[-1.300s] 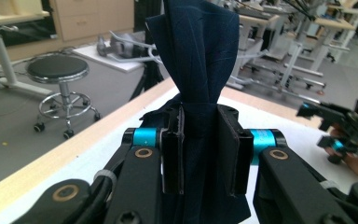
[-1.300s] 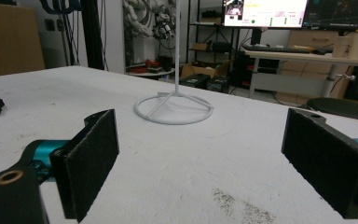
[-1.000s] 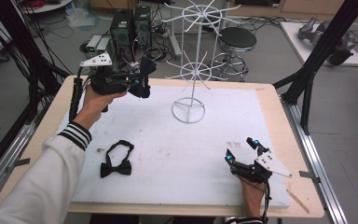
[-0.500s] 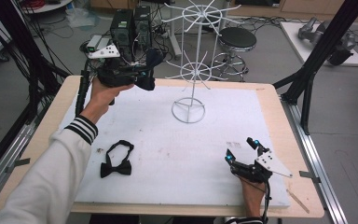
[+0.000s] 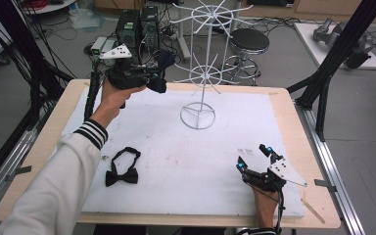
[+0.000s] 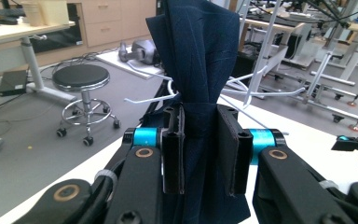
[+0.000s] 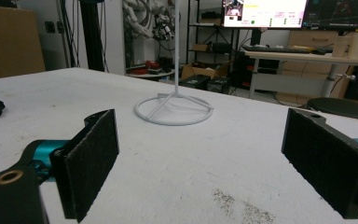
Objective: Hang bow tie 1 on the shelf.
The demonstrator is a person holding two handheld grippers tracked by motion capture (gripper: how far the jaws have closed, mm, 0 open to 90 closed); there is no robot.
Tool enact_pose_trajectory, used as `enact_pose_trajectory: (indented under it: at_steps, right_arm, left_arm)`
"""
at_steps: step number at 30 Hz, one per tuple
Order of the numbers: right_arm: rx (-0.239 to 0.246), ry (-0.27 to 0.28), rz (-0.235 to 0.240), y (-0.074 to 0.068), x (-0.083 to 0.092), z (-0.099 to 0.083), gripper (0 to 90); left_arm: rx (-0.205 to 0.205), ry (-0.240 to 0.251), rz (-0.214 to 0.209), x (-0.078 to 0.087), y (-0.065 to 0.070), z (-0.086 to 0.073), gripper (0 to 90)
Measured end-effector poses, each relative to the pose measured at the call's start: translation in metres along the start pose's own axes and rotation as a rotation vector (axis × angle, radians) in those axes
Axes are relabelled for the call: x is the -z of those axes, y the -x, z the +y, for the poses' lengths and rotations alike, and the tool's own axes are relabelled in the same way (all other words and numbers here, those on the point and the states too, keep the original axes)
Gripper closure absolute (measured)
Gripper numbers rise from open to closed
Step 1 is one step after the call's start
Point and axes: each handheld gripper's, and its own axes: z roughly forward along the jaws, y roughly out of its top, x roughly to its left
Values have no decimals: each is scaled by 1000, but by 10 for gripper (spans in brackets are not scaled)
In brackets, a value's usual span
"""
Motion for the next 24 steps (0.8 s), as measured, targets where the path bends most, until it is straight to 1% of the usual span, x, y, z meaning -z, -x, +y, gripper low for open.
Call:
enact_pose_trajectory:
  at_steps: [4,6,10,13,15,16,17,20,24]
  right_arm:
    - [-1,-1,-1,0,0,0,104]
    - [-1,-1,-1,0,0,0,104]
    - [1,1,-1,0,1,0,104]
    - [0,1,-1,0,1,0,104]
    - [-1,1,1,0,1,0,104]
    - [3,7,0,1,0,0,104]
    - [-1,4,0,0,1,0,104]
    - [2,6,-1,1,0,0,104]
    - [7,9,-1,1,0,0,104]
  left_arm:
    - [-2,-9,-1,-6,3,-1,731]
    - [4,-9,5,-10,4,-2,731]
    - [7,-5,2,-17,7,-2,731]
    - [11,-12,3,-19,7,-4,731]
    - [17,-10,-6,-21,8,-4,731]
    - [11,-13,-5,-21,8,-4,731]
    - [11,-10,-12,-22,9,-5,730]
    - [11,-3,-15,-24,11,-4,731]
    - [9,-14,-20,-27,13,-6,730]
